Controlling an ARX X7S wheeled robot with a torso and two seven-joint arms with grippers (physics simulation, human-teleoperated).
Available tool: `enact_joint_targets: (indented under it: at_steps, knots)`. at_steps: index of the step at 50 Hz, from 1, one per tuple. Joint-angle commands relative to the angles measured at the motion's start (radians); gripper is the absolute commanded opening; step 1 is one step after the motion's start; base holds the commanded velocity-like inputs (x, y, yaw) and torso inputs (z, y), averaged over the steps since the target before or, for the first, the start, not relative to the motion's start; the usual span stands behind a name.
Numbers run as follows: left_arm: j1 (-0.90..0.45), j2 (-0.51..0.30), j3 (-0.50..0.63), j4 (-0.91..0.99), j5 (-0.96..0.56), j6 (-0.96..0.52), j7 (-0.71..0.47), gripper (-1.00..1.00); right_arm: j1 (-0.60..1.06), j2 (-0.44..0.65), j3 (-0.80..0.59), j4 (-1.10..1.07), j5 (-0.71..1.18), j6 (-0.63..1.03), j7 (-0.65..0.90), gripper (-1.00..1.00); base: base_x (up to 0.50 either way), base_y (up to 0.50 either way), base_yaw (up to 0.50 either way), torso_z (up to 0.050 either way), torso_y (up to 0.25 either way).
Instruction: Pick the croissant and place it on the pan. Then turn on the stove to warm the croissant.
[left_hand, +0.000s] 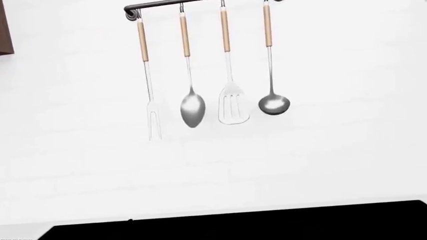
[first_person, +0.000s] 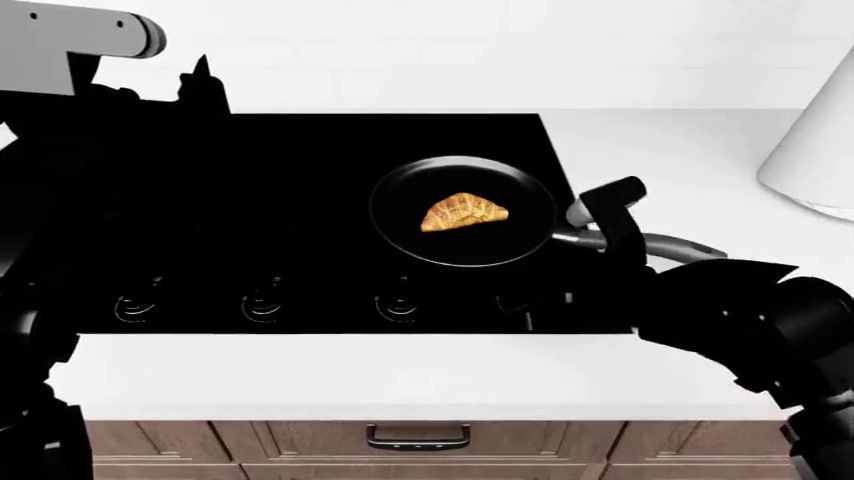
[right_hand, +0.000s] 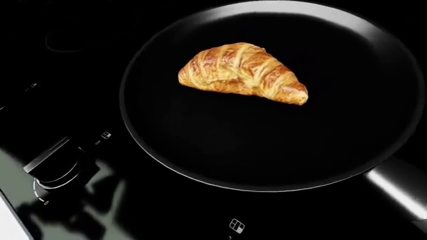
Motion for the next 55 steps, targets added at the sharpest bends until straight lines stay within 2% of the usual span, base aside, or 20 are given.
enact_joint_targets:
  at_steps: [1,17,25,29,30,41,55]
  knots:
    - [0.006,0.002,0.006,-0.006,0.002,0.007,-0.004,1.0,0.033,0.046,-0.15,0.18,-0.324,-0.02,-0.015,-1.0,0.0,0.0,-0.01,0.0,0.0]
    - [0.019,0.004,0.002,-0.009,-0.003,0.02,-0.007,1.0,0.093,0.025,-0.233,0.242,-0.386,-0.005,-0.087,-1.0,0.0,0.0,0.0,0.0,0.0]
    - [0.013,0.007,0.007,-0.022,-0.004,0.029,-0.002,1.0,0.076,0.047,-0.21,0.192,-0.362,0.014,-0.061,-1.0,0.0,0.0,-0.01,0.0,0.0]
    - [0.005,0.006,0.013,-0.025,-0.009,0.027,0.006,1.0,0.043,0.075,-0.154,0.141,-0.327,0.022,0.009,-1.0,0.0,0.0,-0.01,0.0,0.0]
    - [0.001,0.007,0.015,-0.03,-0.008,0.03,0.008,1.0,0.022,0.091,-0.126,0.112,-0.311,0.025,0.049,1.0,0.0,0.0,-0.01,0.0,0.0]
    - [-0.022,0.014,0.028,-0.06,-0.009,0.055,0.024,1.0,-0.153,0.211,0.117,-0.238,-0.054,0.122,0.325,1.0,0.0,0.0,-0.01,0.0,0.0]
    - [-0.021,0.018,0.027,-0.064,-0.017,0.07,0.029,1.0,-0.254,0.253,0.262,-0.413,0.073,0.096,0.49,1.0,0.0,0.0,0.0,0.0,0.0]
